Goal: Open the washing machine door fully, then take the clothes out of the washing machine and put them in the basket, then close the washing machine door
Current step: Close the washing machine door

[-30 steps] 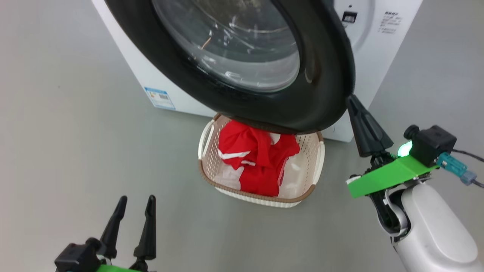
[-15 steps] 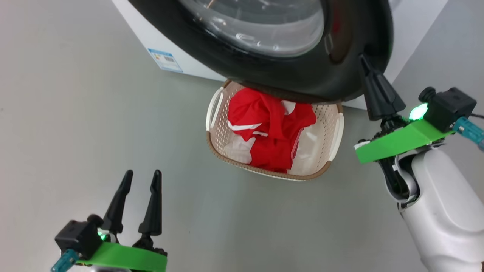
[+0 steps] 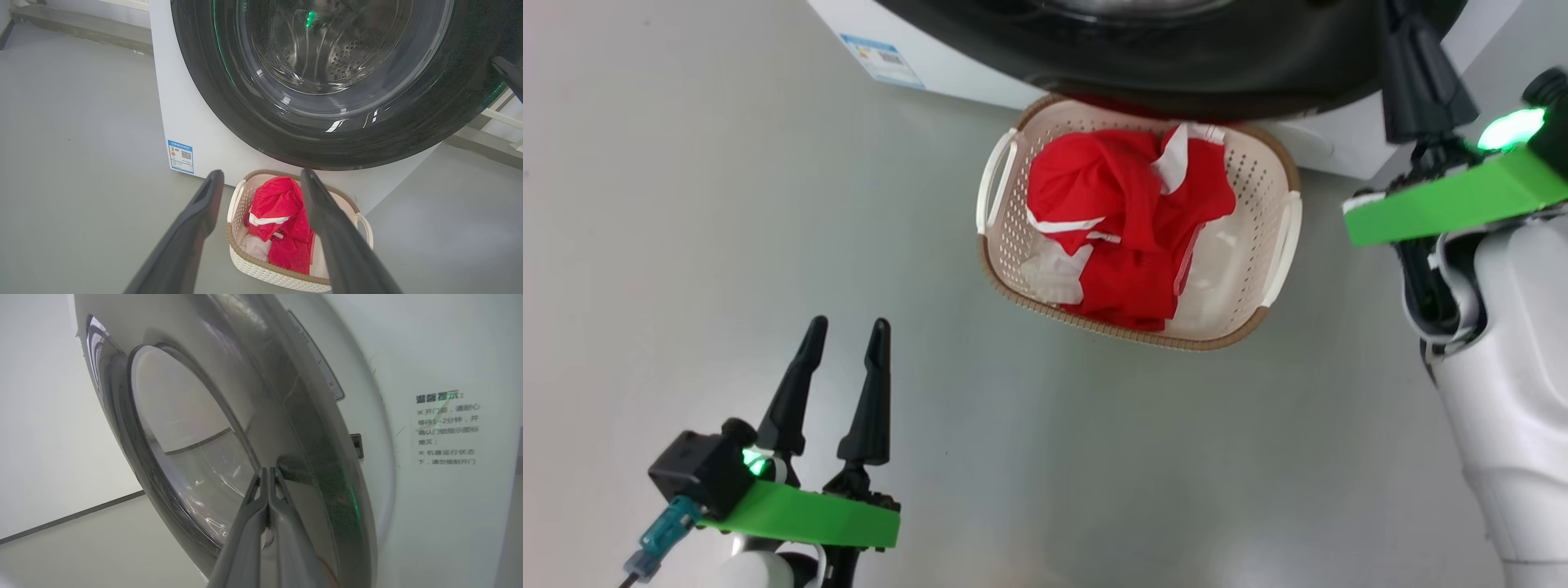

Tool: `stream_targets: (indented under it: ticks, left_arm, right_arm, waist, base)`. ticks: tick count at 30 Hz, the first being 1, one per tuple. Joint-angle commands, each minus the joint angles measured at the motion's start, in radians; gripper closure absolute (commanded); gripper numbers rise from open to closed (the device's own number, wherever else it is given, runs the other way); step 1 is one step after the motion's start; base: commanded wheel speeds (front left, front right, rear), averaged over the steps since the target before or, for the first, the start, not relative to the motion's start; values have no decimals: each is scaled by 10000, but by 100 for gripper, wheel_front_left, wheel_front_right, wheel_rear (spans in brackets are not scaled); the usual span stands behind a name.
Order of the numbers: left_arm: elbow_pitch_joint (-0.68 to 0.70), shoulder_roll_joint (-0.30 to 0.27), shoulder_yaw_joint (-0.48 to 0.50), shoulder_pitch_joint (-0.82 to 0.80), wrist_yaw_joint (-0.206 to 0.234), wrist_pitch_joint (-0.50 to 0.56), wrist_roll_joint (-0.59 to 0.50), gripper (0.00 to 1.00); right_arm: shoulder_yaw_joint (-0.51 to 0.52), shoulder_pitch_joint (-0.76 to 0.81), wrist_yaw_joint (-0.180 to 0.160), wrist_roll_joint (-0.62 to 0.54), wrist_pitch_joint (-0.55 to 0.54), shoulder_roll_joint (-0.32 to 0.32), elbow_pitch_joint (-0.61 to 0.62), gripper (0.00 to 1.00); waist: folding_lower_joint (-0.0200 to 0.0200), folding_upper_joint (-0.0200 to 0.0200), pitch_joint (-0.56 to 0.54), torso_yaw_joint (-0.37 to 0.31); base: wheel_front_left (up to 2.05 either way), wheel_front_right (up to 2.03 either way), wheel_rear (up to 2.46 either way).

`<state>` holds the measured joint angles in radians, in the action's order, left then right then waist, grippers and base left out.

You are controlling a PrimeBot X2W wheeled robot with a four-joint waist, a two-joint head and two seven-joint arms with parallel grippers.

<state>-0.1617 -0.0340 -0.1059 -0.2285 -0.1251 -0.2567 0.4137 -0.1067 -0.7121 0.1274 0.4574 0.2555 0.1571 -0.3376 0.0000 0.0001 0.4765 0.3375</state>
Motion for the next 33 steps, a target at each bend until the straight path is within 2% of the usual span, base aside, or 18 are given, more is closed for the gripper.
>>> stream_targets:
  ticks: [1,9,20,33]
  left_arm:
    - [249,-162,253,-155,-56,-51,127,0]
    - [275,-162,79,-437,-56,-51,322,0]
    - [347,-162,-12,-666,-56,-51,376,0]
    - [180,-162,88,-429,-56,-51,102,0]
  right_arm:
    - [-41,-322,33,-128,63,-87,259,100]
    - [326,-984,33,-251,63,31,356,100]
    - [1001,-1651,33,-153,63,-233,557,100]
    - [20,-550,33,-55,63,-108,501,100]
  waist:
    - [0,-1,310,129]
    - [0,-1,750,301]
    - [0,-1,1057,353]
    - [0,-1,344,52]
  base:
    - [0,0,0]
    - [0,0,0]
    - [0,0,0]
    - [0,0,0]
